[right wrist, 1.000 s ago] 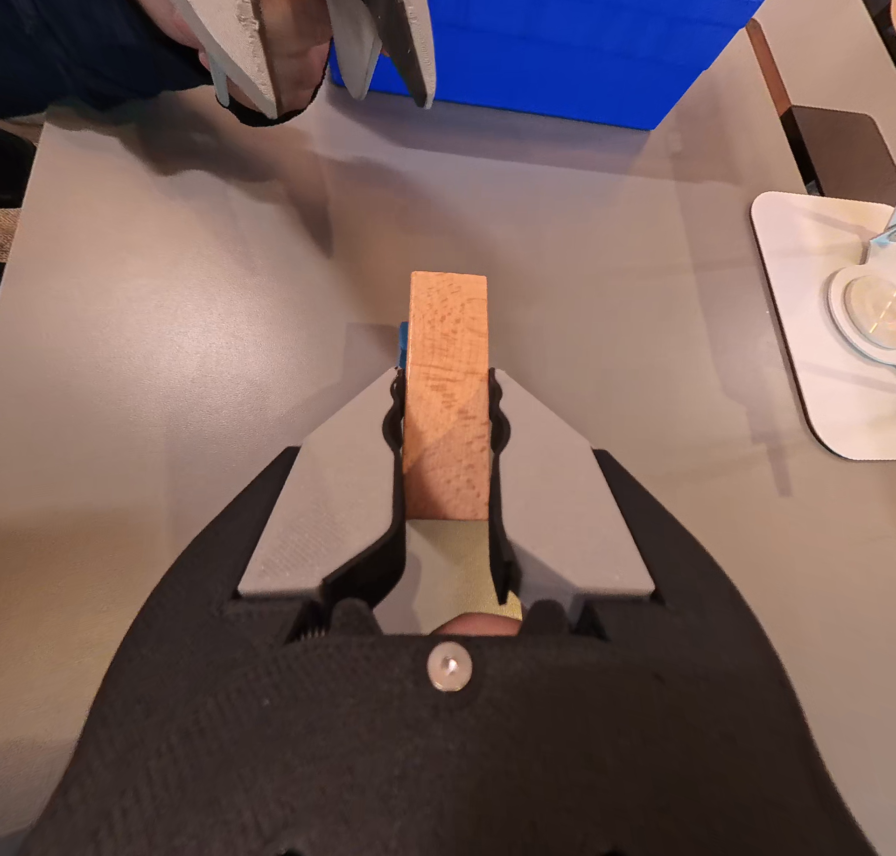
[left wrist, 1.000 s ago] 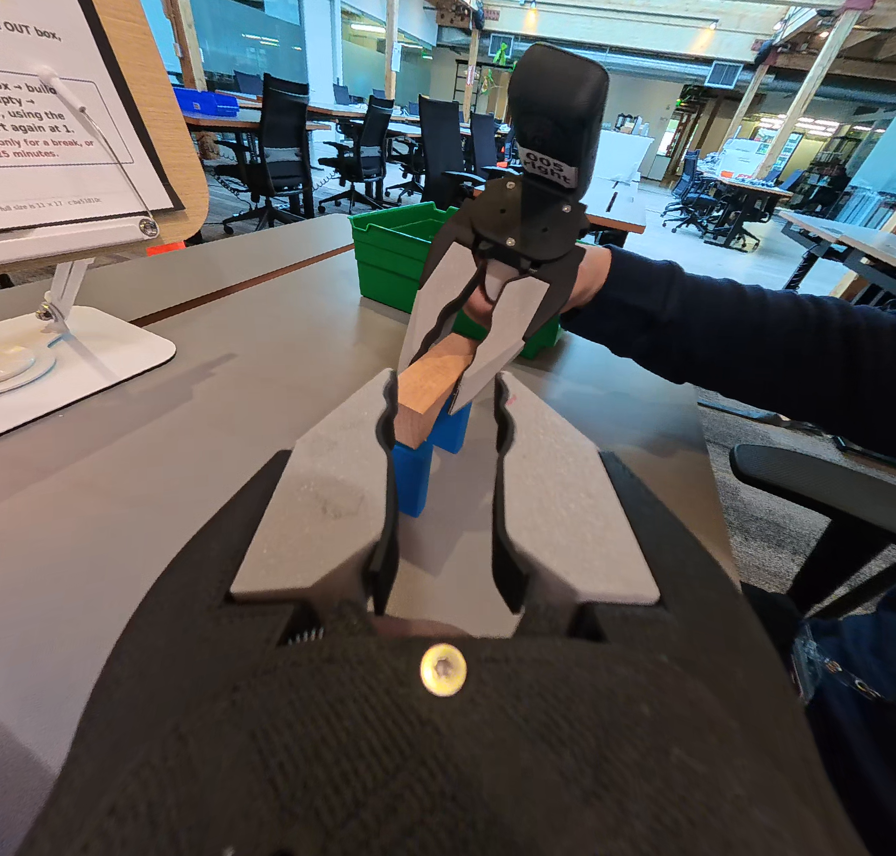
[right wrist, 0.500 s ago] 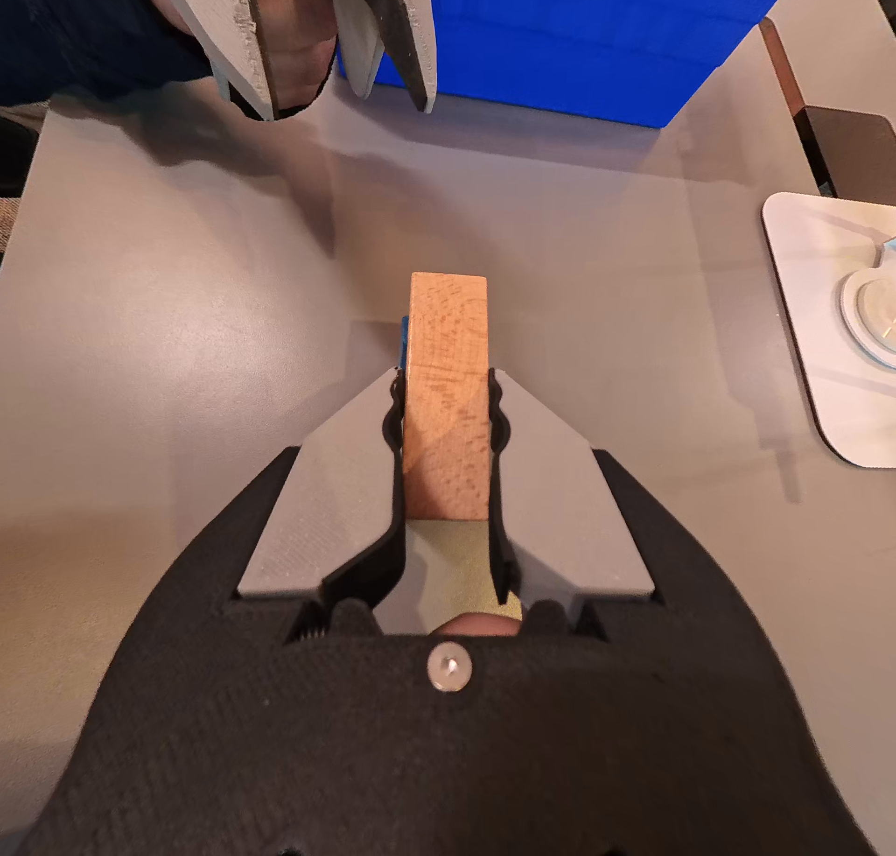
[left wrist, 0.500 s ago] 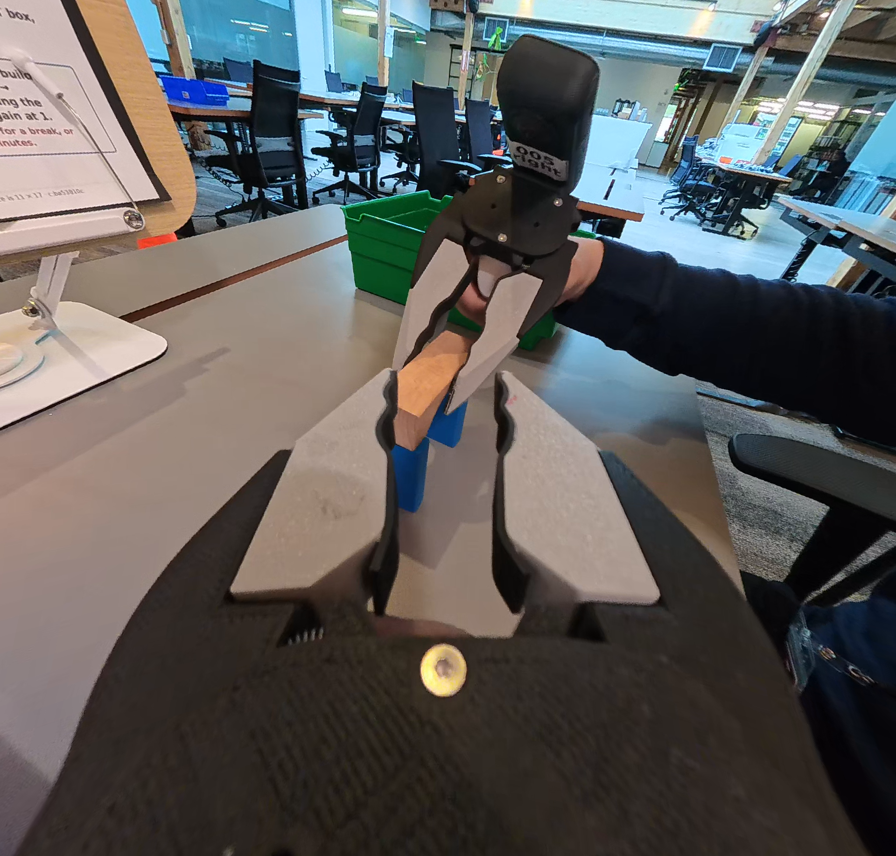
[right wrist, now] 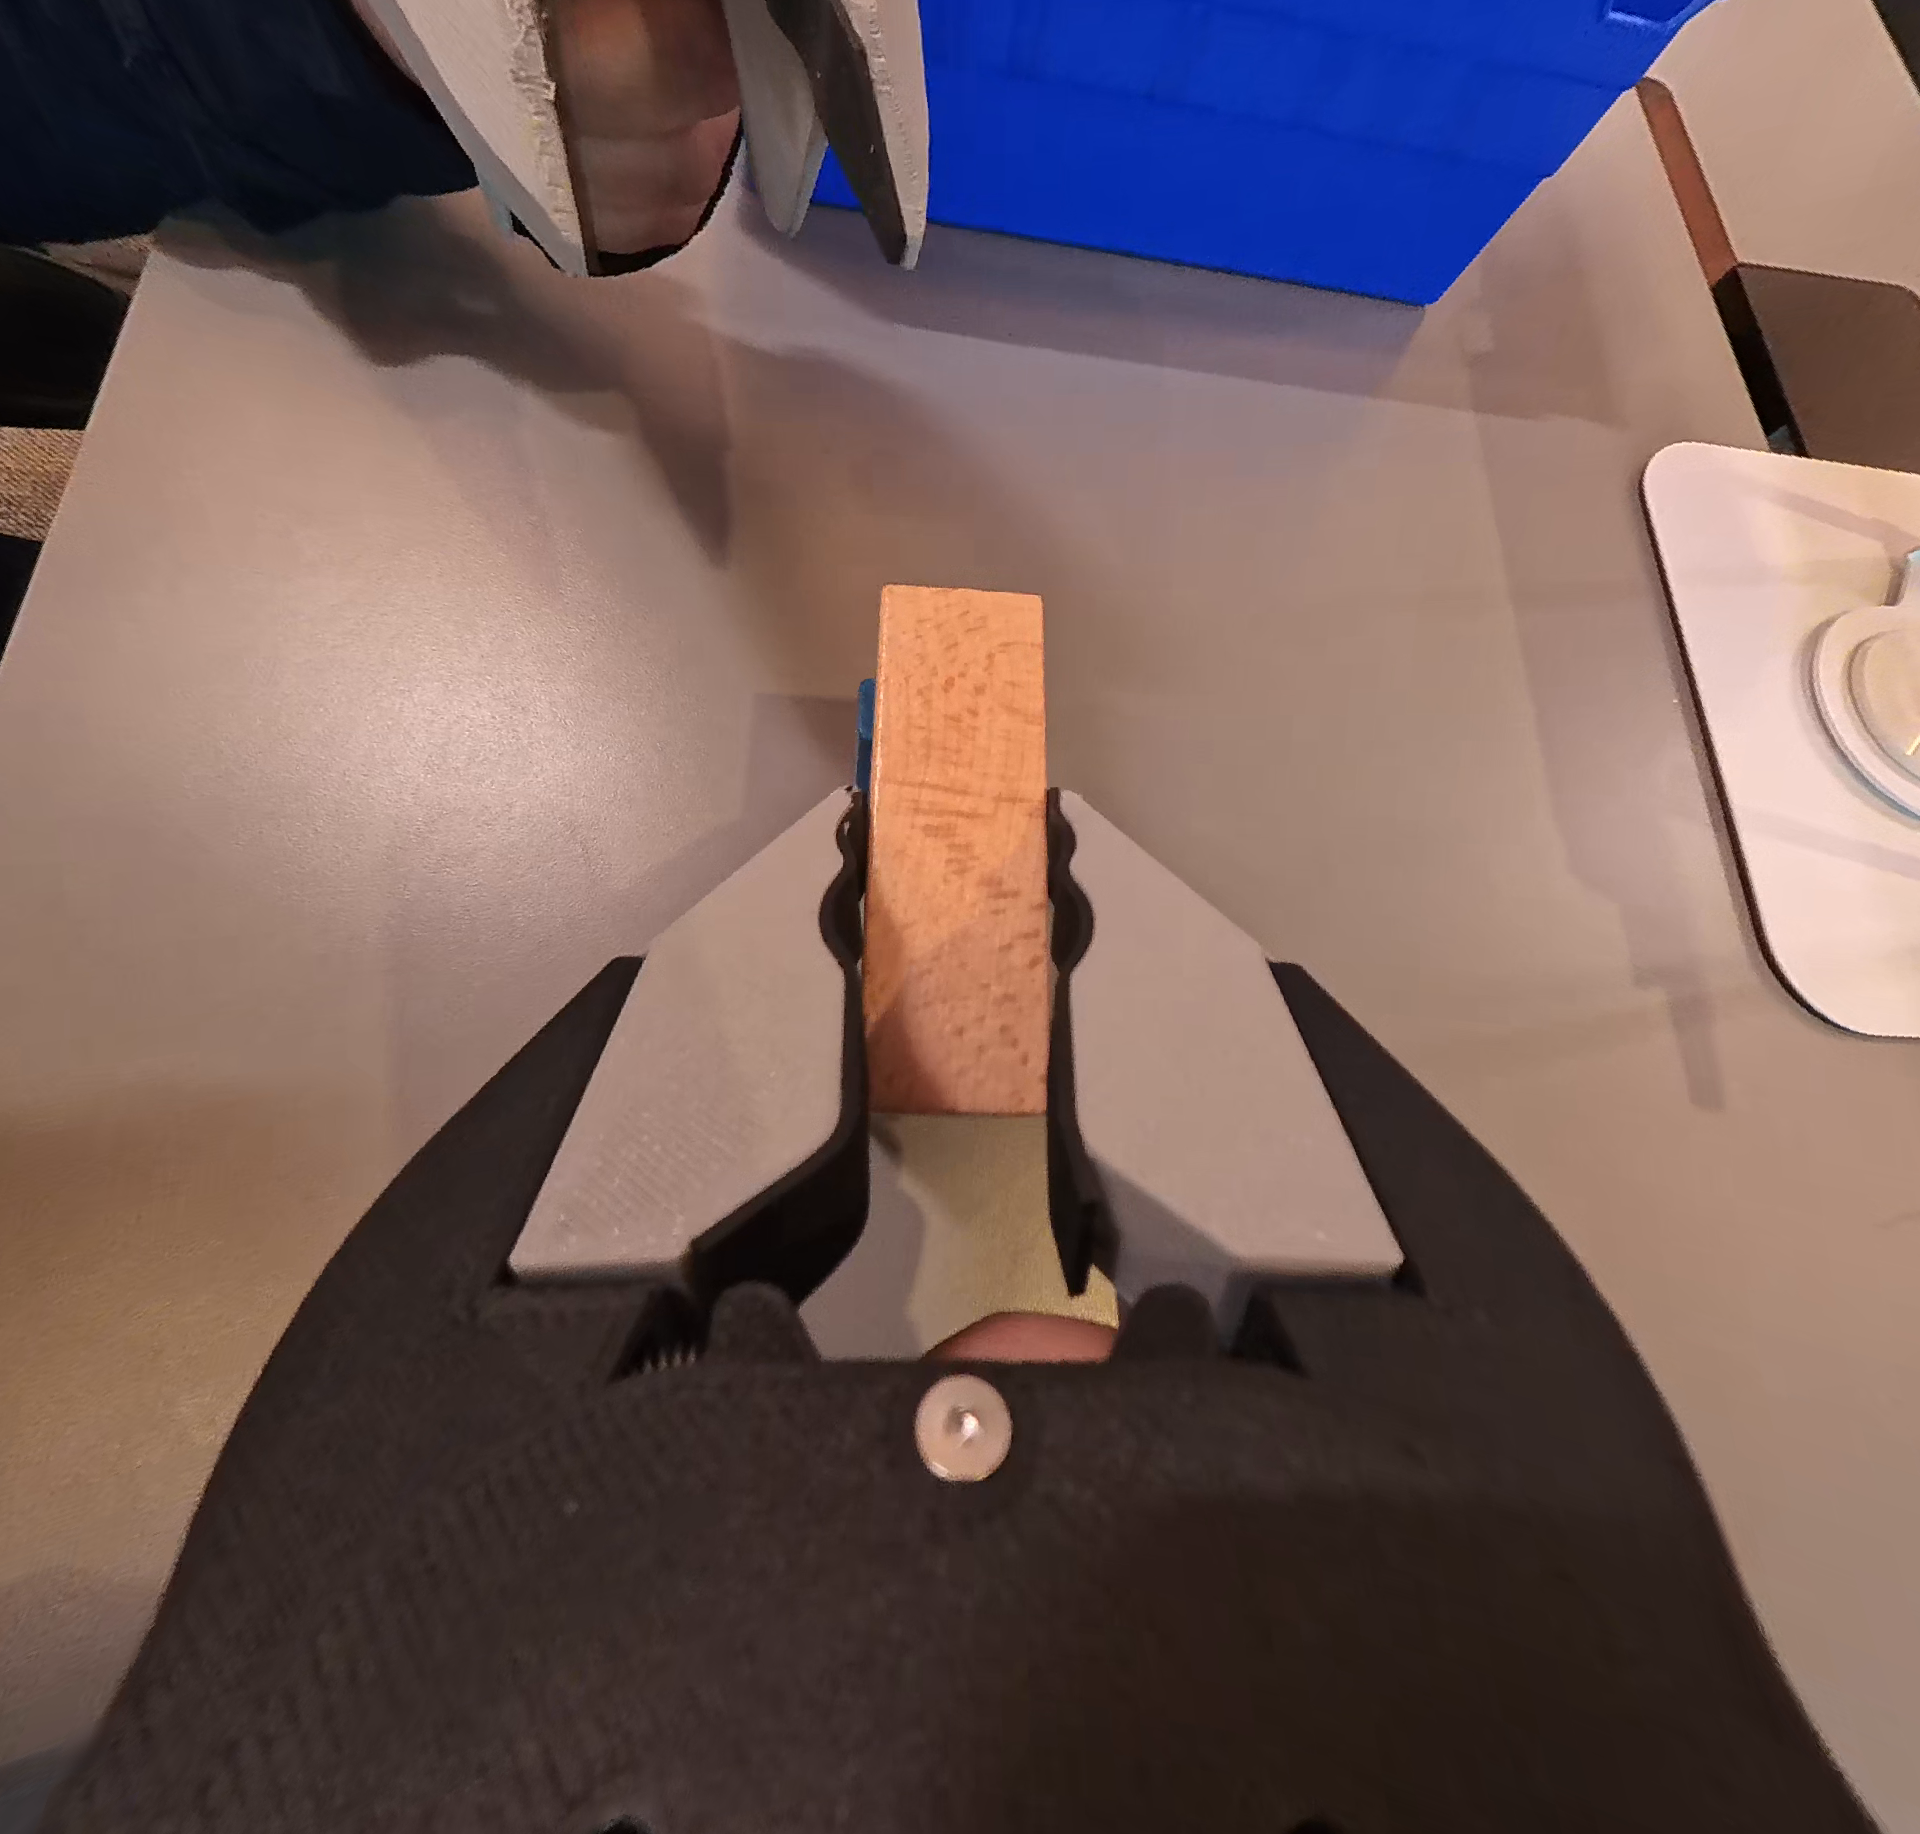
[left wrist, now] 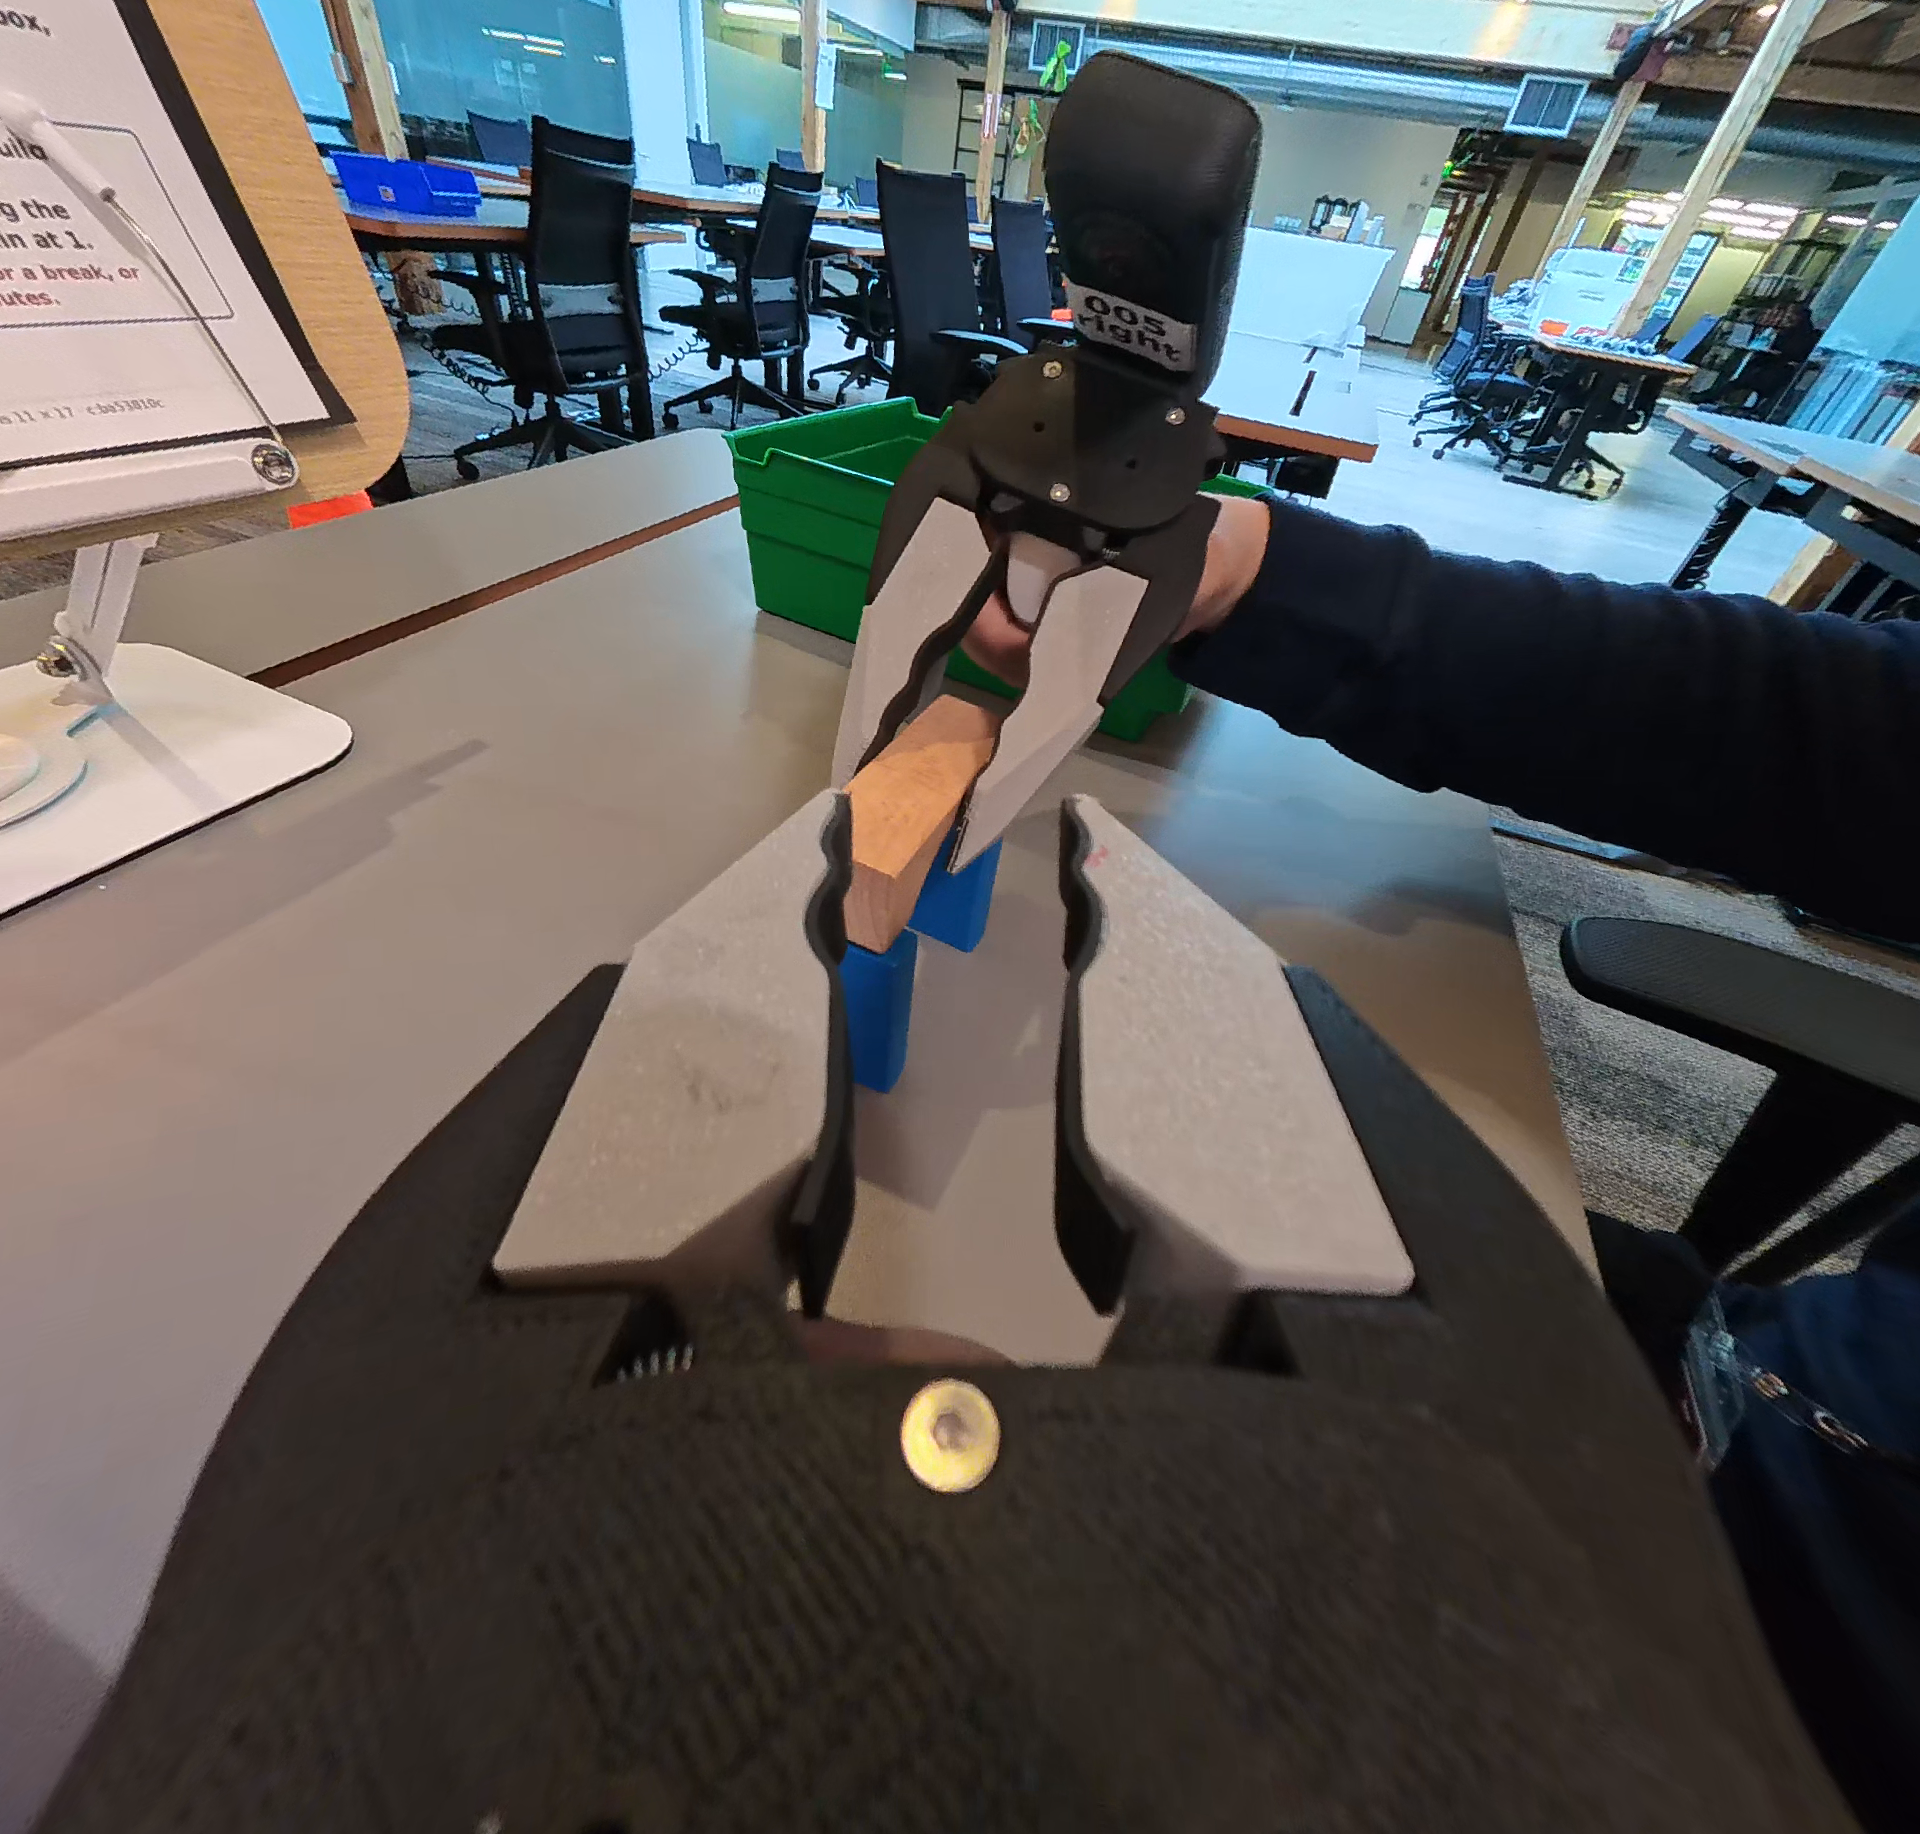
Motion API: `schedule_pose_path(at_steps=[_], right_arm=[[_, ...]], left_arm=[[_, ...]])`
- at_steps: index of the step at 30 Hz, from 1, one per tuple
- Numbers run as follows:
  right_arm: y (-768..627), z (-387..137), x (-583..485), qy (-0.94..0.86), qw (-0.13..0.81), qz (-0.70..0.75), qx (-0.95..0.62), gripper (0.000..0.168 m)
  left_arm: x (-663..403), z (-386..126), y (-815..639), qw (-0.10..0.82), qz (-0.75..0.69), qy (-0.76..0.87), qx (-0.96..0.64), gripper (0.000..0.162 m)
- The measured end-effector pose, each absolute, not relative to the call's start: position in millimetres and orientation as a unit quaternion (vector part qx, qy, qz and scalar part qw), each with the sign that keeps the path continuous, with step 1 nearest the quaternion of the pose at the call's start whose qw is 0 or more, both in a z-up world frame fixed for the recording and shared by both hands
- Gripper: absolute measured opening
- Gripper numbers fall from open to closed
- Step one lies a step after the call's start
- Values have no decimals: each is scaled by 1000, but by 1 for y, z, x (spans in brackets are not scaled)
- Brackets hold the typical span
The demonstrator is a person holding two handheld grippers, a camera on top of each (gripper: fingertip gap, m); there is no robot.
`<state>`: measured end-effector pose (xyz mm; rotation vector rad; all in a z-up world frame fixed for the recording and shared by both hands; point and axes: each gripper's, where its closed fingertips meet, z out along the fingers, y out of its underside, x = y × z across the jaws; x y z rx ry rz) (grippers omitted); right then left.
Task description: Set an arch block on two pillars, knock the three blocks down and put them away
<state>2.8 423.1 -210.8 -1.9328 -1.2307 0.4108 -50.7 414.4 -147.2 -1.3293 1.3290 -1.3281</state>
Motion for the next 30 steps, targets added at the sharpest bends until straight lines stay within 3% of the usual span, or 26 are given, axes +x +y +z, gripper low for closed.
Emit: schedule_pose_path(at_steps=[30], right_arm=[[422,-214,1,-486,396,161,-762,31]], left_arm=[[-51,-148,412,406,-526,532,-525,38]])
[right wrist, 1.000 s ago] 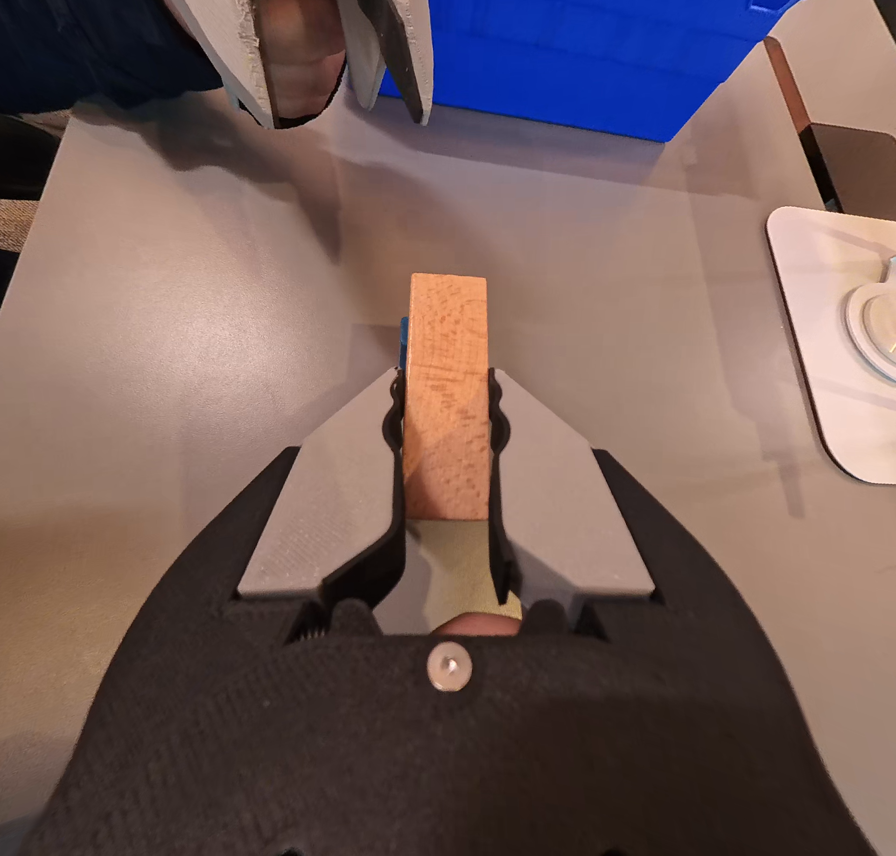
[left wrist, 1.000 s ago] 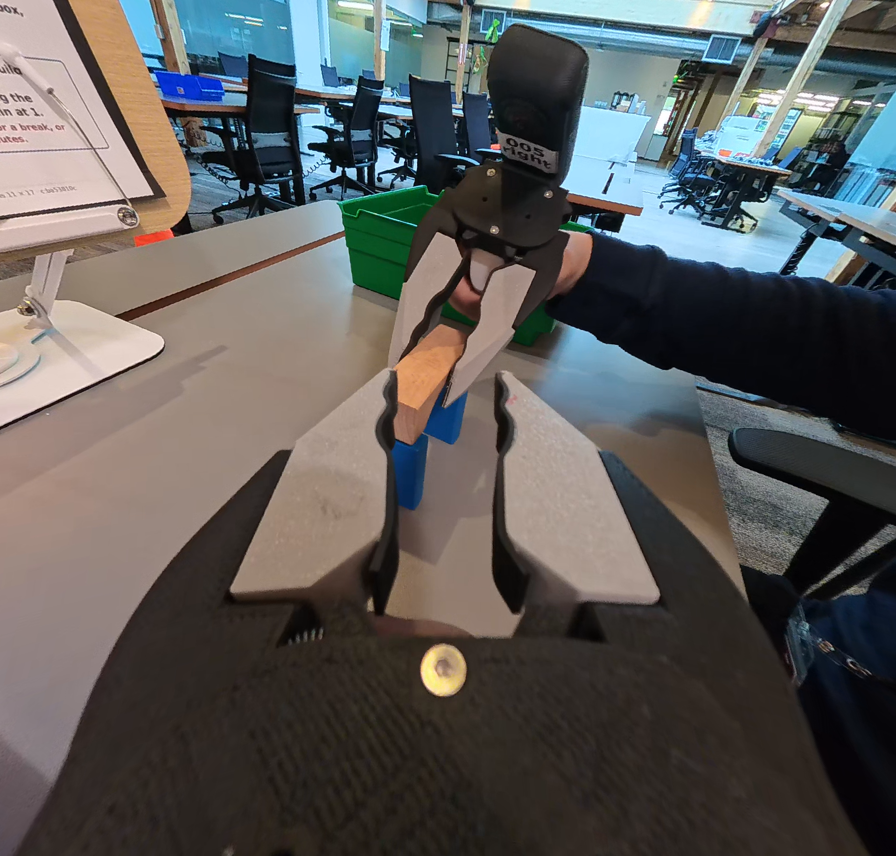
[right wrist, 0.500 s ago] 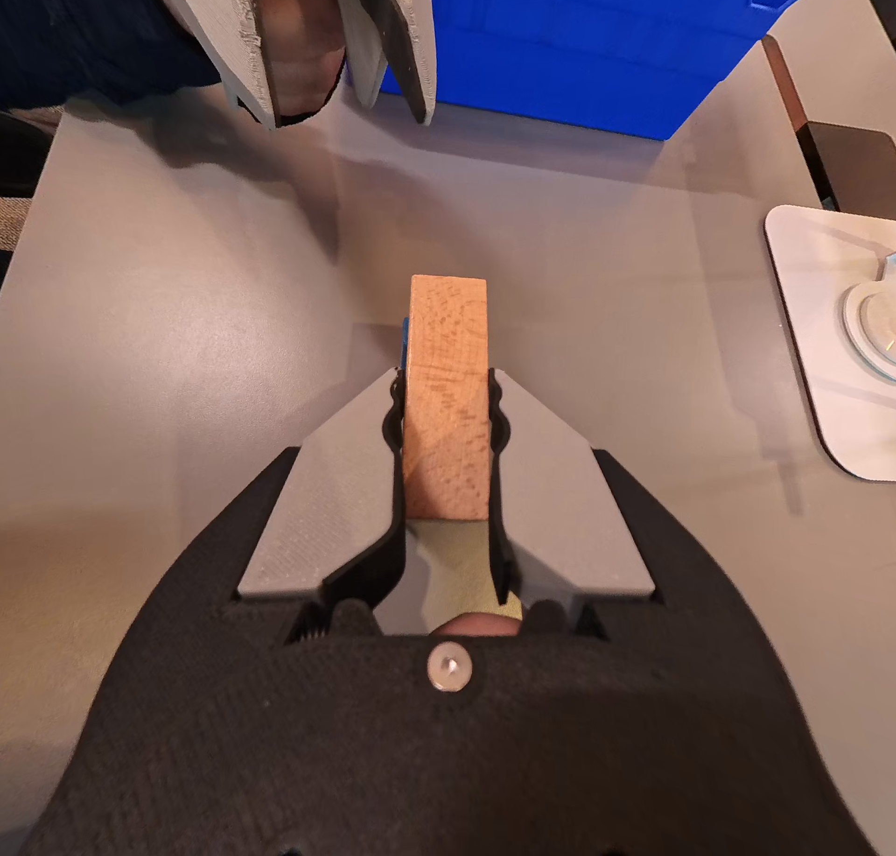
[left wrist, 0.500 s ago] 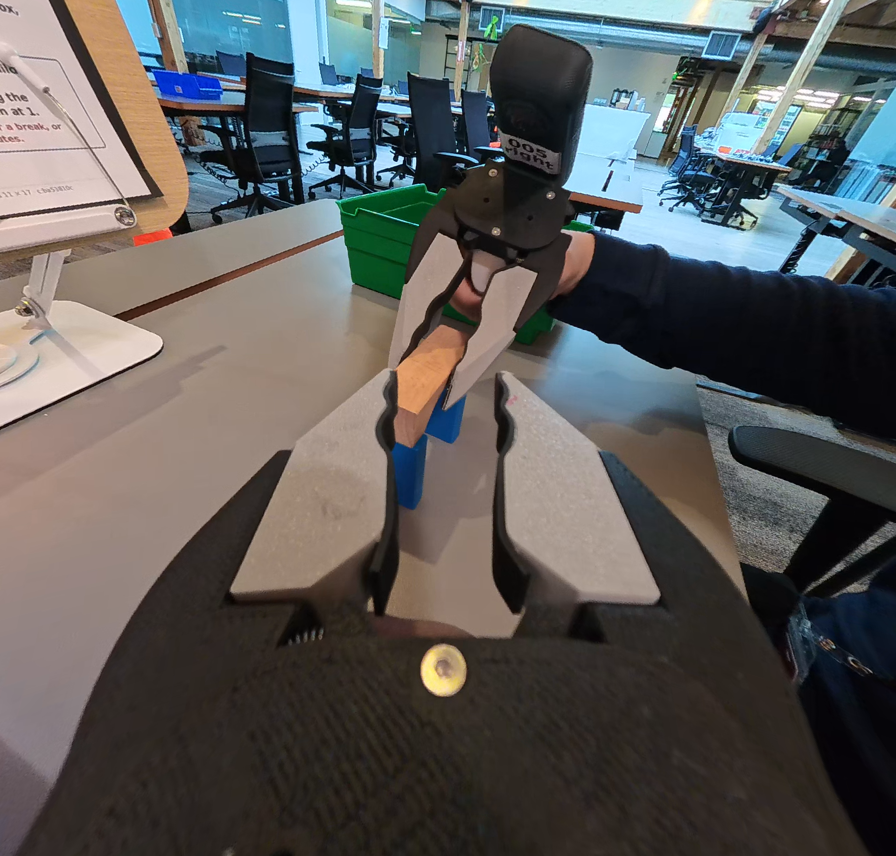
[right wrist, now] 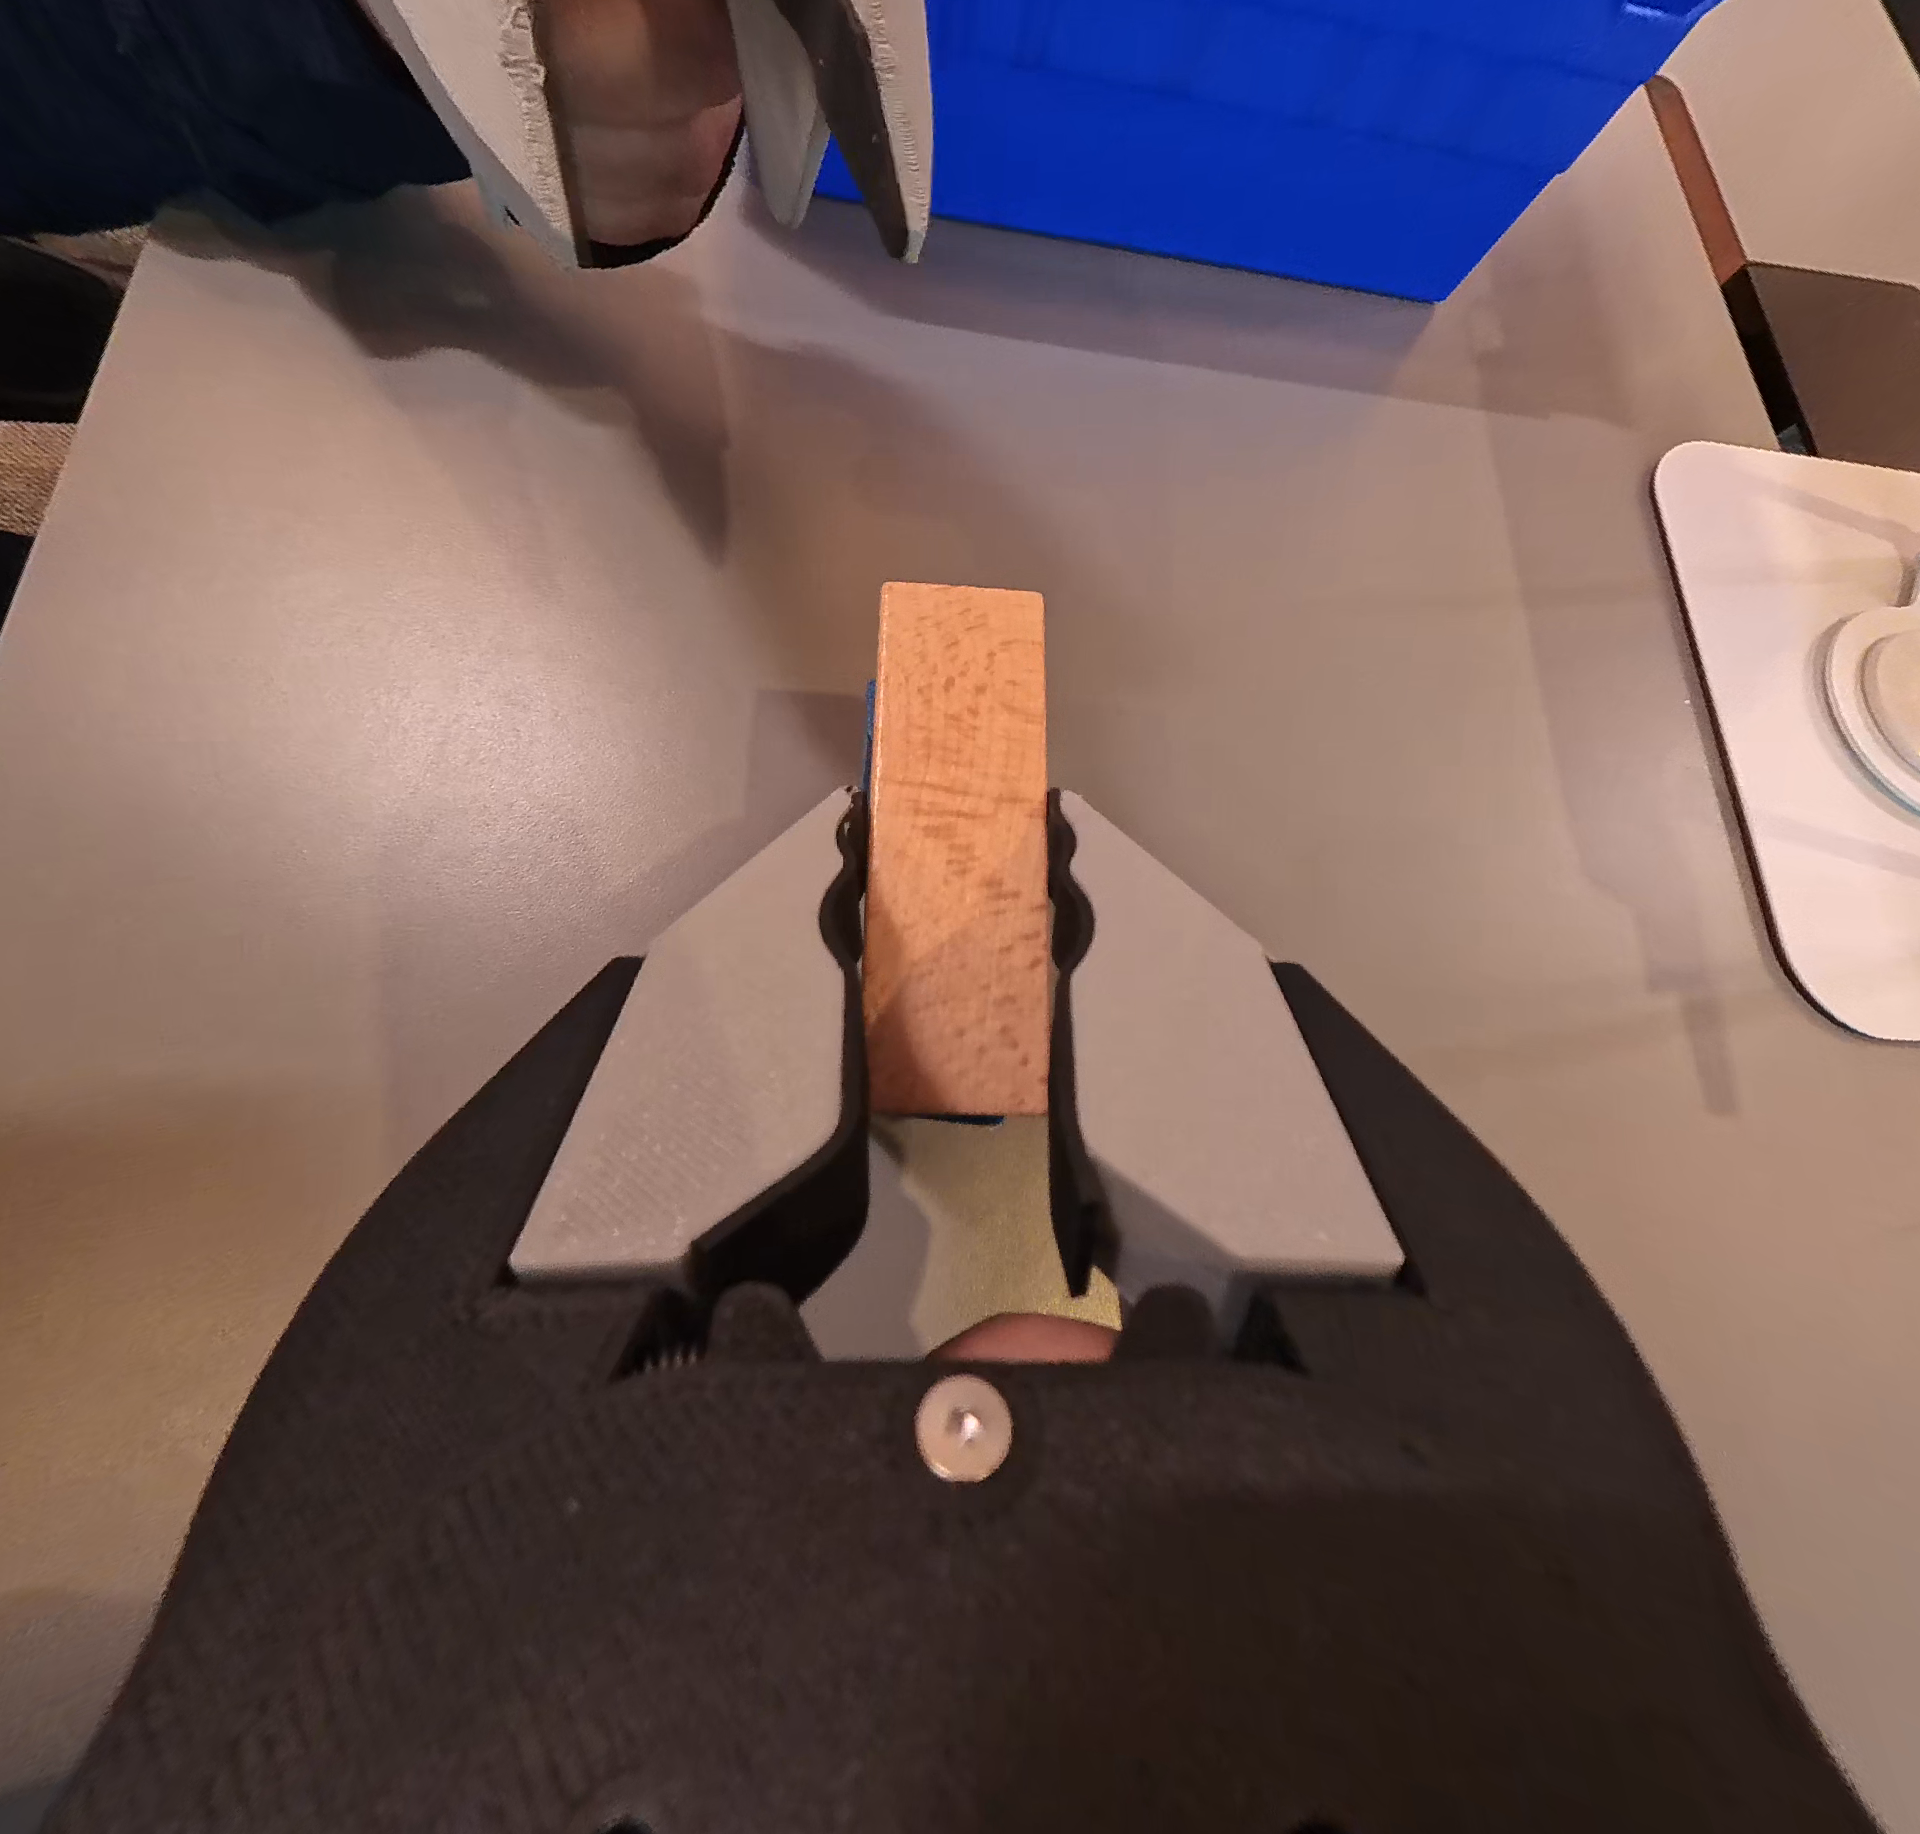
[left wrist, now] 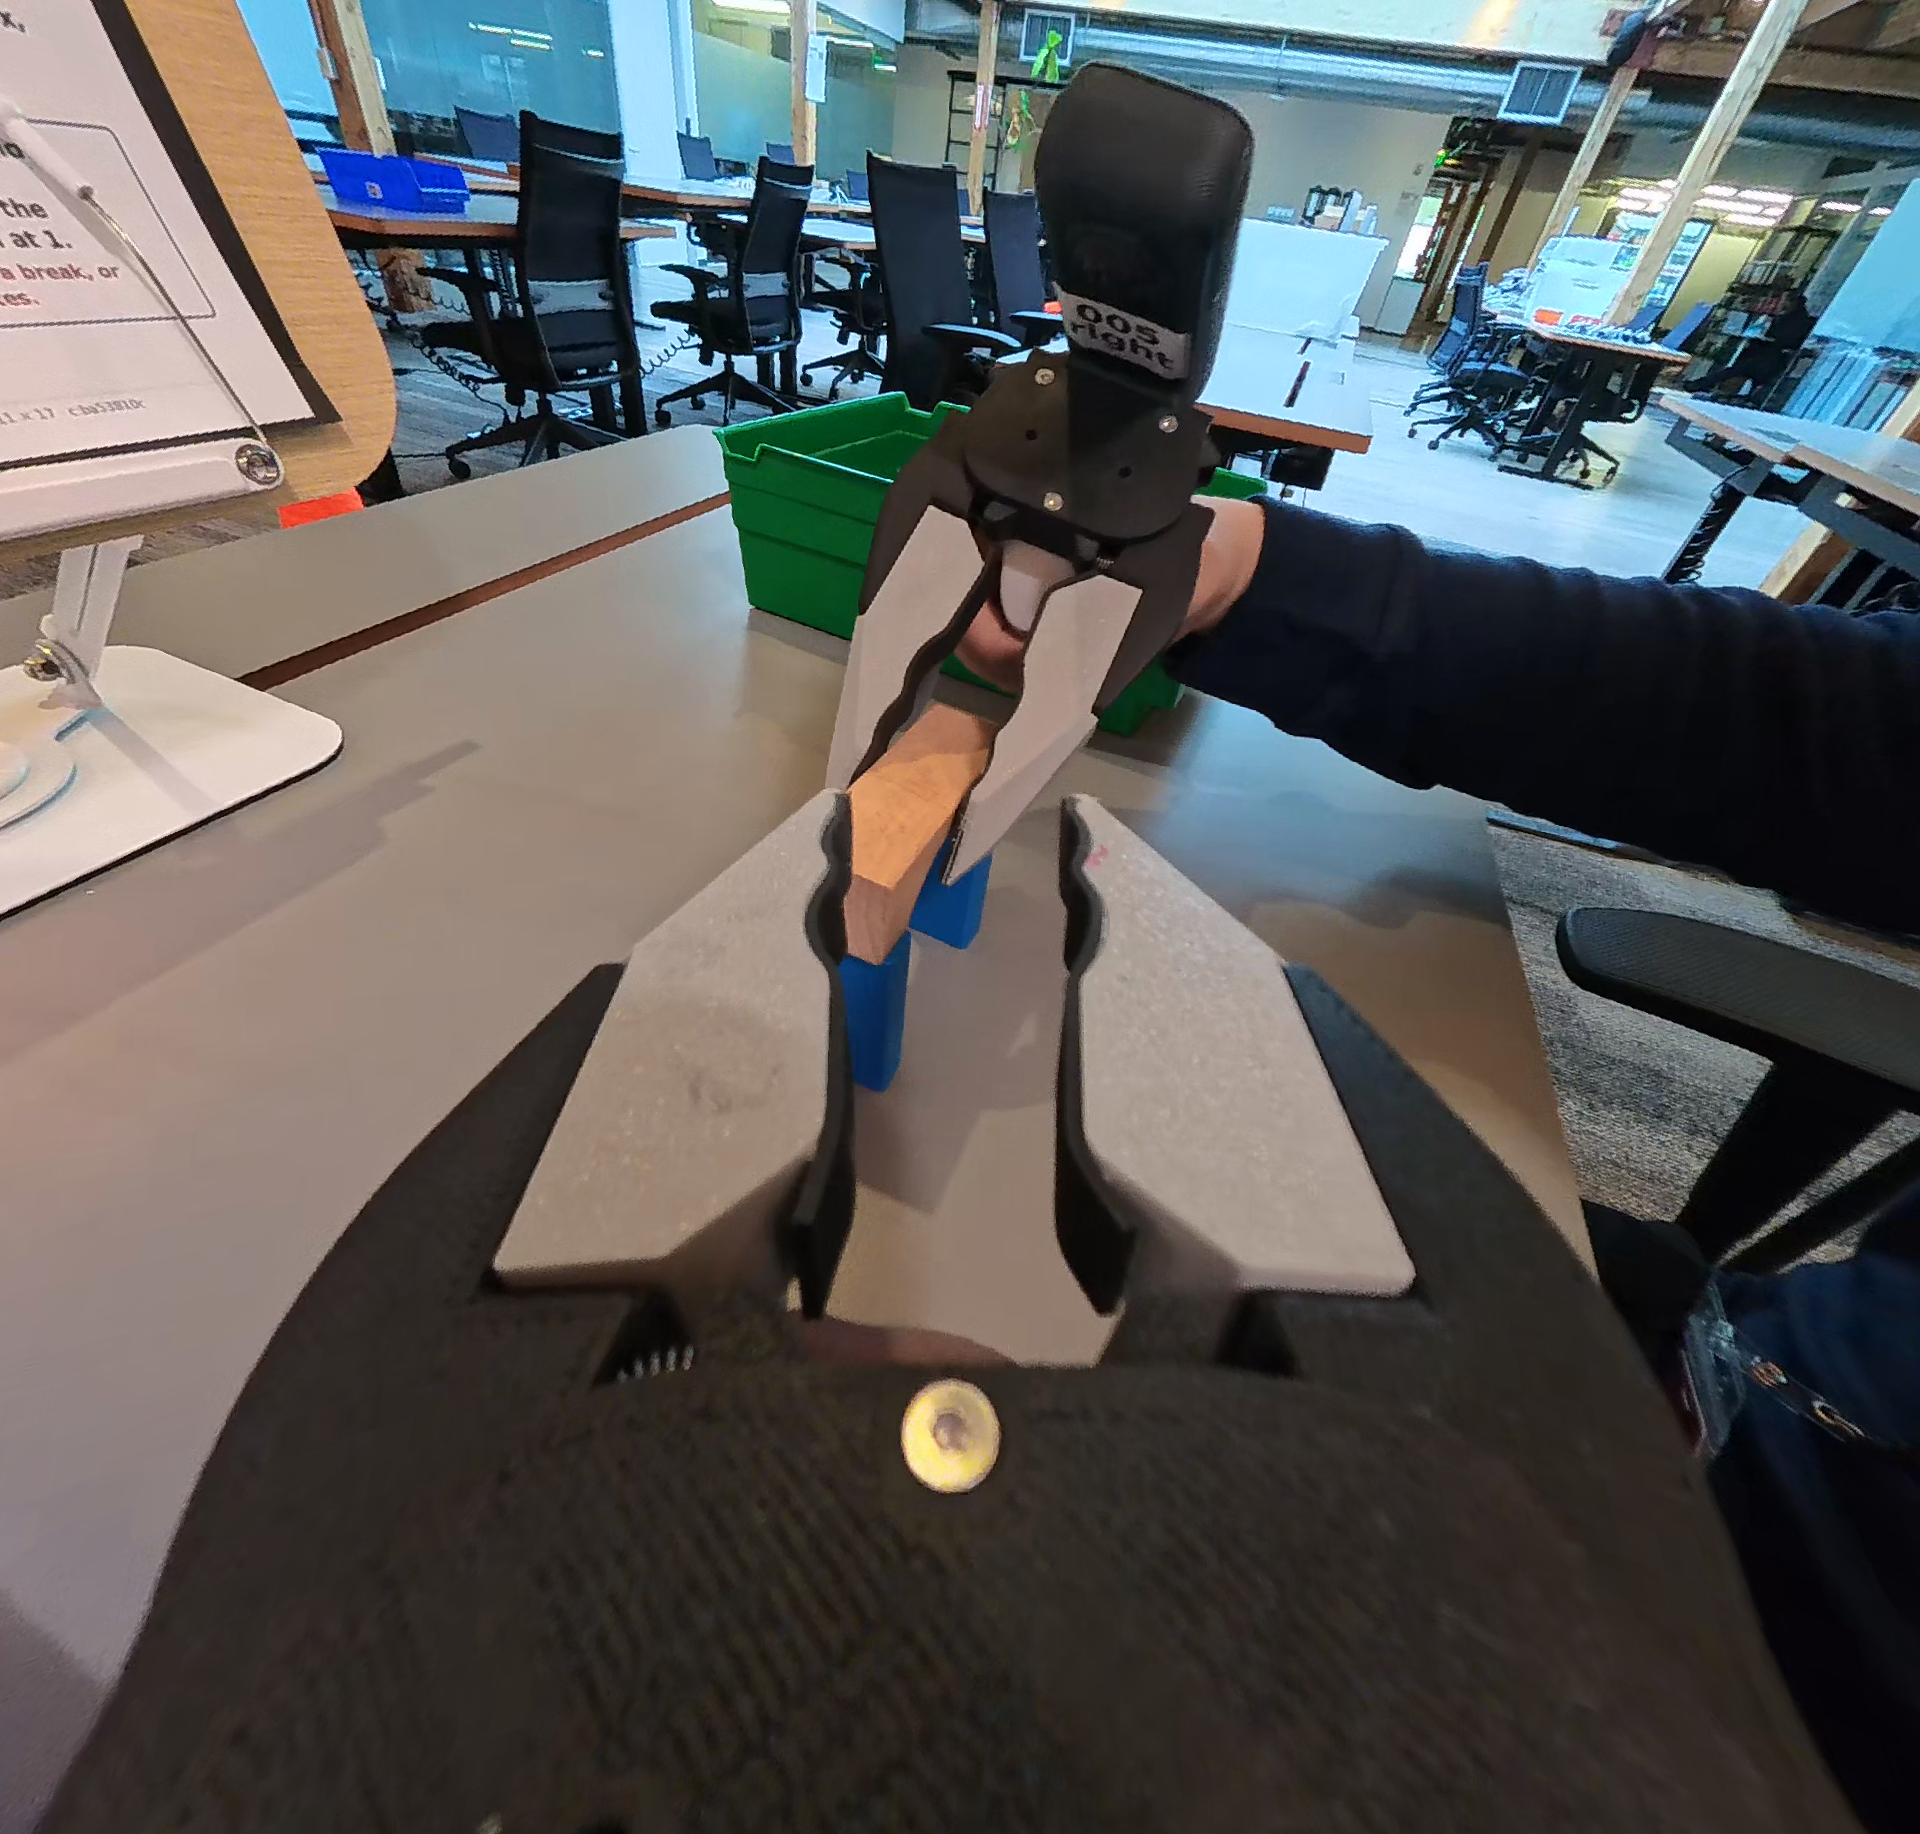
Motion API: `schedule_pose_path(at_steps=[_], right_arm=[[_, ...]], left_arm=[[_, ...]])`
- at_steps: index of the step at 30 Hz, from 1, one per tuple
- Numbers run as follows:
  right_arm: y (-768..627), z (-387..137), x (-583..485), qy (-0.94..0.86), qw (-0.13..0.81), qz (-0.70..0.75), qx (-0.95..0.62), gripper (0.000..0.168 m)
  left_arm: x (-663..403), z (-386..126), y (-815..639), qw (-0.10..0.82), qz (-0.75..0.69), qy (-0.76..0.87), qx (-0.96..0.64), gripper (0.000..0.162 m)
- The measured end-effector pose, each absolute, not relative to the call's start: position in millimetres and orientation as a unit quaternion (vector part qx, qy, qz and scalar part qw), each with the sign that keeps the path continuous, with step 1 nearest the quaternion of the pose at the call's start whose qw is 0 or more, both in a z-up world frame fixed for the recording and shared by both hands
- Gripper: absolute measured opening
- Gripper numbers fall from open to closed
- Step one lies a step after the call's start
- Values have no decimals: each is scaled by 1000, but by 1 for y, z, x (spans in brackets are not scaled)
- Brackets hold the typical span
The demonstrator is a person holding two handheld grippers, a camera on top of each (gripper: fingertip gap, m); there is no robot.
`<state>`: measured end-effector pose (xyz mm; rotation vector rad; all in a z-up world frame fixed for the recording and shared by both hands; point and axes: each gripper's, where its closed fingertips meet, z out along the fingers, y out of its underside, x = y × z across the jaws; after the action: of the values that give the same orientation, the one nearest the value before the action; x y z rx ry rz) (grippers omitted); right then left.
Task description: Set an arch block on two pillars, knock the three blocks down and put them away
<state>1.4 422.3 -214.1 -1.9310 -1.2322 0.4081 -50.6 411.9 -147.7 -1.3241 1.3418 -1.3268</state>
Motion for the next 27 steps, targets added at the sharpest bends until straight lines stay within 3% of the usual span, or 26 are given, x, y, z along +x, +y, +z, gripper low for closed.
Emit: schedule_pose_path(at_steps=[13,20,24,27], right_arm=[[424,-196,2,-465,432,170,-754,45],[406,-145,9,-364,576,167,-713,45],[384,-148,22,-306,644,126,-689,39],[362,-157,25,-292,678,127,-662,17]], left_arm=[[-51,-148,413,406,-525,531,-526,38],[-50,-151,420,404,-524,520,-540,40],[-48,-157,426,401,-518,513,-554,41],[-47,-166,435,404,-503,506,-572,41]])
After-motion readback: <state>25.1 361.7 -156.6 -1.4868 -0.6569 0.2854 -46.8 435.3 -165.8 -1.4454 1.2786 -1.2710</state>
